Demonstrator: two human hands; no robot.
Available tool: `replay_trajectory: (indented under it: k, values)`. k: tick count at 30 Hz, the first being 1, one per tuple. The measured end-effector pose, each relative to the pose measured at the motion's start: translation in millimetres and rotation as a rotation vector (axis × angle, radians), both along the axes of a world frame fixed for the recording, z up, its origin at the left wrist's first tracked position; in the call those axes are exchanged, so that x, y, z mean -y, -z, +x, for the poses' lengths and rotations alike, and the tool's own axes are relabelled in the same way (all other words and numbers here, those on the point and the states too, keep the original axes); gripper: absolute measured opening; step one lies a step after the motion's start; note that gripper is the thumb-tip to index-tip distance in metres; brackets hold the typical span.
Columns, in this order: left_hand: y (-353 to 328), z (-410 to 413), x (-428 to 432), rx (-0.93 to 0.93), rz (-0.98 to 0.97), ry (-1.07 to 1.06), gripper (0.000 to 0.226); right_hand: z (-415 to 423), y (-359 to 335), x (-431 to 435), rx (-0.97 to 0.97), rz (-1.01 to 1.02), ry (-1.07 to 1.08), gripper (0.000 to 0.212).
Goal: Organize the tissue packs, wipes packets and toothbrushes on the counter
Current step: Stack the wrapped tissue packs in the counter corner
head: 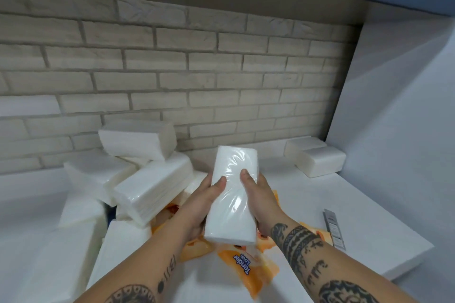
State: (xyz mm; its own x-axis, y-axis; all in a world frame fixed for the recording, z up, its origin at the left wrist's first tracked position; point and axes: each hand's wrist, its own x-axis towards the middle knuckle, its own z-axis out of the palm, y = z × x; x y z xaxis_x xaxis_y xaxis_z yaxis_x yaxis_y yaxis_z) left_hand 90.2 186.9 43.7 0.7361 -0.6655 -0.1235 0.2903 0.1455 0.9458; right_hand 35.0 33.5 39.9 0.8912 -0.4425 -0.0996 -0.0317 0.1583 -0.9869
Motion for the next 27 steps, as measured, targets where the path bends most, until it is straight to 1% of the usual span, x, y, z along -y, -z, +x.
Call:
replay_trajectory:
  k: [1, 4, 6, 9, 13, 14, 16, 17, 20, 21, 22, 24, 25, 27]
  values:
    - [-1, -1, 7, 0.008, 0.027, 0.027, 0.048, -1, -1, 9, 0.013, -0.005, 0.045, 0.029]
    - [2, -3, 30, 0.064, 0.125, 0.135, 0.060, -2, 0, 39, 0.036, -0.001, 0.159, 0.034]
    - [4, -3, 46, 0.106, 0.178, 0.160, 0.056, -4, 4, 58, 0.040, -0.005, 0.210, 0.036]
    - [3, -1, 79, 0.118, 0.166, 0.151, 0.040, -7, 8, 85, 0.048, -0.017, 0.256, 0.043]
    - [6, 8, 132, 0.118, 0.165, 0.146, 0.038, -1, 12, 133, 0.057, -0.024, 0.306, 0.043]
    - [7, 12, 146, 0.113, 0.178, 0.151, 0.040, 0, 11, 147, 0.053, -0.022, 0.311, 0.045]
    - [11, 19, 177, 0.101, 0.216, 0.150, 0.054, 6, 15, 180, 0.036, -0.016, 0.342, 0.049]
    - [12, 22, 192, 0.087, 0.218, 0.156, 0.060, 8, 17, 196, 0.024, -0.001, 0.369, 0.055]
    - [26, 34, 244, -0.005, 0.226, 0.143, 0.072, 19, 32, 255, -0.037, 0.042, 0.487, 0.093]
    - [31, 36, 260, -0.057, 0.233, 0.146, 0.070, 21, 37, 272, -0.049, 0.069, 0.522, 0.099]
    - [35, 38, 279, -0.104, 0.235, 0.162, 0.063, 22, 41, 289, -0.052, 0.108, 0.538, 0.097]
    - [43, 39, 315, -0.162, 0.238, 0.209, 0.047, 20, 48, 319, -0.071, 0.178, 0.555, 0.076]
    - [46, 39, 331, -0.167, 0.250, 0.207, 0.041, 20, 53, 334, -0.090, 0.196, 0.566, 0.073]
    - [55, 41, 365, -0.187, 0.281, 0.181, 0.033, 18, 64, 363, -0.153, 0.215, 0.591, 0.084]
